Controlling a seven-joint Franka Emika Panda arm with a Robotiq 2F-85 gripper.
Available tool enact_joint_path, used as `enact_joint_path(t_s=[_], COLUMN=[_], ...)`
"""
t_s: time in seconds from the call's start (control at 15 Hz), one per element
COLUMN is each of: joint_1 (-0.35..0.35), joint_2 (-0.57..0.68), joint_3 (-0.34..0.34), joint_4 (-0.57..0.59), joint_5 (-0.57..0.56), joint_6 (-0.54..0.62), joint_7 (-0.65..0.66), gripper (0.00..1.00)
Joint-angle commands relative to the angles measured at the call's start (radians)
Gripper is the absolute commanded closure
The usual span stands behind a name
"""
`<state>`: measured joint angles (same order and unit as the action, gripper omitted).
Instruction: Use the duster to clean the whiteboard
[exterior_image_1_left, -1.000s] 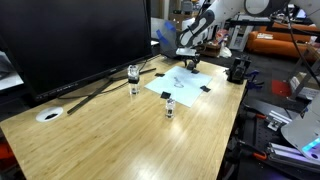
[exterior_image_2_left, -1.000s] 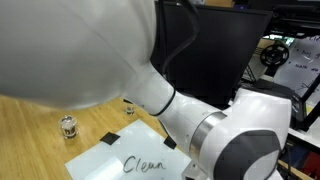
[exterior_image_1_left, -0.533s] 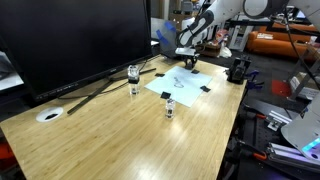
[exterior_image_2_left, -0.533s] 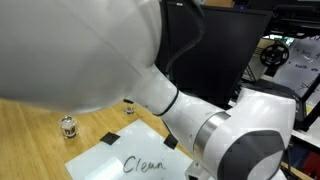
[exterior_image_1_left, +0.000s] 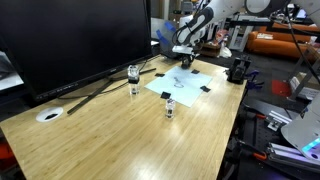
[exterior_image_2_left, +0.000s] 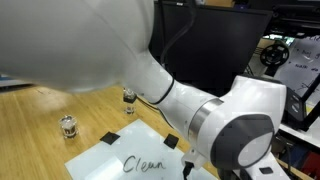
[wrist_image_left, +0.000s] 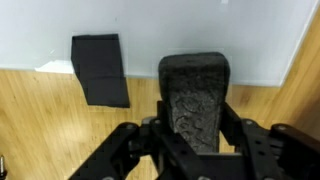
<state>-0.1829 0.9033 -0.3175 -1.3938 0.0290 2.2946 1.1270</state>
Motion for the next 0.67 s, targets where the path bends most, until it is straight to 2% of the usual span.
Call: enact_joint_path(t_s=[0.0, 0.33, 0.6], joint_1=[0.015, 0.026, 0.045], joint_2=[-0.055, -0.079, -0.104], joint_3=[0.032, 0.124, 0.149], joint_4=[-0.063, -0.076, -0.131], joint_5=[0.011, 0.063, 0.091], joint_6=[0.048, 0.017, 0.033], joint_7=[-0.031, -0.082, -0.090], gripper=[0.72, 0.72, 0.72])
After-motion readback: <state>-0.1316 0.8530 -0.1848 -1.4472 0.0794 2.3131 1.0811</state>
